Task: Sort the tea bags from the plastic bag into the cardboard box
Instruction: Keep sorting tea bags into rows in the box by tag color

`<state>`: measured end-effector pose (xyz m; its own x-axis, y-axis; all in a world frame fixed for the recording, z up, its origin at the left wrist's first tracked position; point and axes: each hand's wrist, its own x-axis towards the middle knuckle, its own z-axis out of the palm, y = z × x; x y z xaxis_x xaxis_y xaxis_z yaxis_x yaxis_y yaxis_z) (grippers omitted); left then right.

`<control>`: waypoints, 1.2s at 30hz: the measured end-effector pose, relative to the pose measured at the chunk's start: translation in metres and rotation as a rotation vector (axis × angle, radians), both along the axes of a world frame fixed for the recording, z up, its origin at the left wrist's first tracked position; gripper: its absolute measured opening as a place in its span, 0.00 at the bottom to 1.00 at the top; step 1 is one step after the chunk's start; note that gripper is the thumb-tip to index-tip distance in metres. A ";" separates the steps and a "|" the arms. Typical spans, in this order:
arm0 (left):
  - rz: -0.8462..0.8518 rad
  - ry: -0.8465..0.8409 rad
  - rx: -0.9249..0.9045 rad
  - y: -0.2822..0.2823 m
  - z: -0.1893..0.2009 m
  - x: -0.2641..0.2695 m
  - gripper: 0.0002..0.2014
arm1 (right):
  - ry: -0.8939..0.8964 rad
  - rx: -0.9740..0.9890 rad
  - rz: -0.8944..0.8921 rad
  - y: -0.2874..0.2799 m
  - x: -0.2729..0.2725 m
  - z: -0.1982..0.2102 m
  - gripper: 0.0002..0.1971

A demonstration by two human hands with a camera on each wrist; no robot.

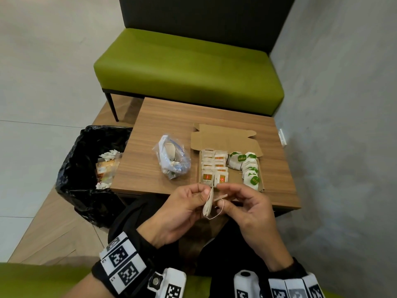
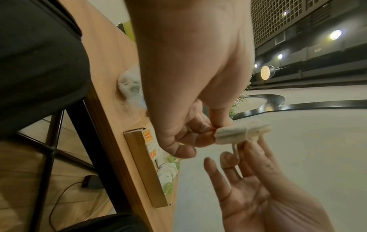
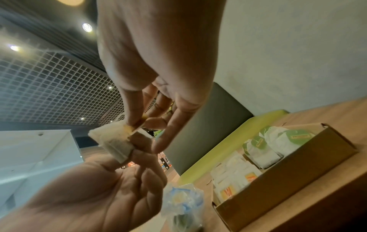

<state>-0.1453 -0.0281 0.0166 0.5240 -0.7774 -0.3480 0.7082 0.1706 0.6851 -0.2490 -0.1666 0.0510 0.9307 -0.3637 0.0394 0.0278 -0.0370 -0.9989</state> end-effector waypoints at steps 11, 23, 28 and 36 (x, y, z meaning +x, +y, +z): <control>-0.013 -0.041 -0.005 -0.007 0.009 -0.010 0.17 | 0.083 0.011 -0.060 0.003 0.010 -0.008 0.17; -0.004 -0.637 0.326 0.011 0.011 0.003 0.09 | 0.260 0.055 -0.147 -0.013 0.007 -0.015 0.07; -0.090 -0.888 0.422 0.008 0.009 0.004 0.03 | 0.289 0.131 -0.056 -0.014 0.008 -0.012 0.16; 0.027 -0.750 0.415 -0.004 0.006 0.008 0.04 | 0.351 0.100 -0.062 -0.018 0.020 -0.027 0.12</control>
